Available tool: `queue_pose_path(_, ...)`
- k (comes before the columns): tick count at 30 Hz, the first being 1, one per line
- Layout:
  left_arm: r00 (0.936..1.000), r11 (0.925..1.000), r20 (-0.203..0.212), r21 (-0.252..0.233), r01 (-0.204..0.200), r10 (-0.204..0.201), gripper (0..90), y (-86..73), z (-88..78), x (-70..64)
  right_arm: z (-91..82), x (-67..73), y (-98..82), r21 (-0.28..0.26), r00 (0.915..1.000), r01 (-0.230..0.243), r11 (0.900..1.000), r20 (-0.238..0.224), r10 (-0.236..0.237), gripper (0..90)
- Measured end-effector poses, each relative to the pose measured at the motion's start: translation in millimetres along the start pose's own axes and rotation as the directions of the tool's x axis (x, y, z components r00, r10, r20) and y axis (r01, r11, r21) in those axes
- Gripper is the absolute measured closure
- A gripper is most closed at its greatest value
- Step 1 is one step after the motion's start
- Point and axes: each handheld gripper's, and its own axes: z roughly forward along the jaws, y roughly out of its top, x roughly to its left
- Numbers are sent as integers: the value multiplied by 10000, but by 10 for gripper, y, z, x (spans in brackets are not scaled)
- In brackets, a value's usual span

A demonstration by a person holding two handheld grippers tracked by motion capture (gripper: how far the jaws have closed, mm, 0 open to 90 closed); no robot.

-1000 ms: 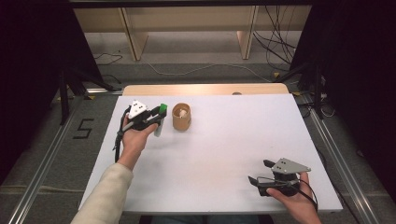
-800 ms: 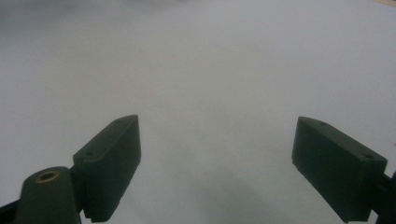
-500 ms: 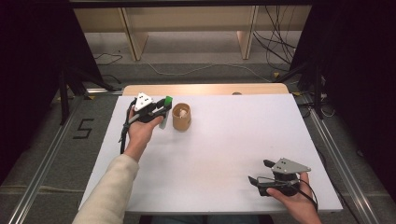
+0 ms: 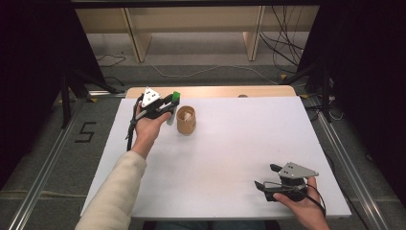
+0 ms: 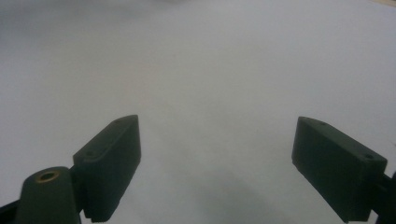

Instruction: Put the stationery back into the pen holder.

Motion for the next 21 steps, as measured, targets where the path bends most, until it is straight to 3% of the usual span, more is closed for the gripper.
queue_pose_path(21, 9998, 9996, 182, -269, -82, 87, 669, 118, 250, -61, 1, -6, -2, -20, 10000, -6, 10000, -15, 6, 165)
